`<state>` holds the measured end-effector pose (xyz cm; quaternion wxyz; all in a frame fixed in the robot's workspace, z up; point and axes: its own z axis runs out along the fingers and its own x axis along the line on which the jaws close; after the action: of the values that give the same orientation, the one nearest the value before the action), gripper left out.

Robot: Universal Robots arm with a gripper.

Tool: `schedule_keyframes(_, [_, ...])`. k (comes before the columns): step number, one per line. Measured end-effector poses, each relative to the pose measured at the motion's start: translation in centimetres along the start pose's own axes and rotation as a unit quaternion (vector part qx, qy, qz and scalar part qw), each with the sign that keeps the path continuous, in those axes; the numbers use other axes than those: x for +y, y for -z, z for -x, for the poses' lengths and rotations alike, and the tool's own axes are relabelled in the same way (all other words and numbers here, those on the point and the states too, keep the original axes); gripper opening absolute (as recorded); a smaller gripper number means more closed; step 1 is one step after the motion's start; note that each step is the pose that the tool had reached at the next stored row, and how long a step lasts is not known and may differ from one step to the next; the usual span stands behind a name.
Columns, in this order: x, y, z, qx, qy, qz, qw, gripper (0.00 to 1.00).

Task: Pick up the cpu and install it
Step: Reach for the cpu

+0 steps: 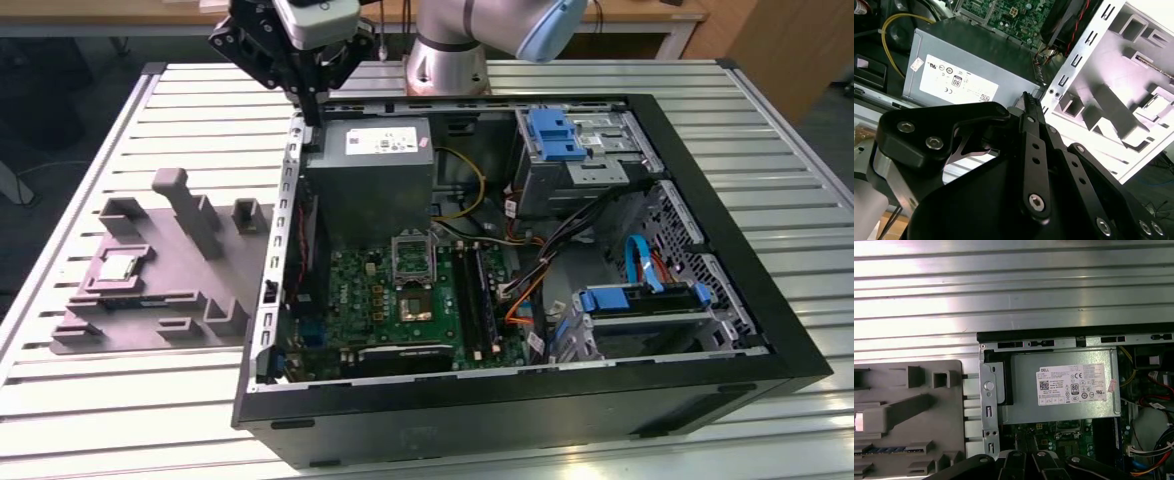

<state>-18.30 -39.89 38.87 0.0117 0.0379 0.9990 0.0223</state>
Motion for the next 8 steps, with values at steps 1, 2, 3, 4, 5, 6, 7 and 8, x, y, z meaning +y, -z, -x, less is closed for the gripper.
schedule_keyframes(1, [0.00, 0.01, -0.01, 0.0001, 0.000, 0.0000, 1.0000, 0.11])
schedule_keyframes(2, [0.00, 0.00, -0.02, 0.0000, 0.000, 0.0000, 1.0000, 0.11])
schedule_keyframes(3, [0.00, 0.00, -0.02, 0.0000, 0.000, 0.0000, 1.0000, 0.11])
schedule_keyframes(4, [0.00, 0.00, -0.03, 0.0000, 0.000, 0.0000, 1.0000, 0.11])
schedule_keyframes(5, [-0.01, 0.00, -0.05, 0.0000, 0.000, 0.0000, 1.0000, 0.11])
schedule_keyframes(6, [-0.01, 0.00, -0.08, 0.0000, 0.000, 0.0000, 1.0000, 0.11])
schedule_keyframes(7, [-0.02, 0.01, -0.14, 0.0000, 0.000, 0.0000, 1.0000, 0.11])
schedule_keyframes(8, [-0.02, 0.01, -0.20, 0.0000, 0.000, 0.0000, 1.0000, 0.11])
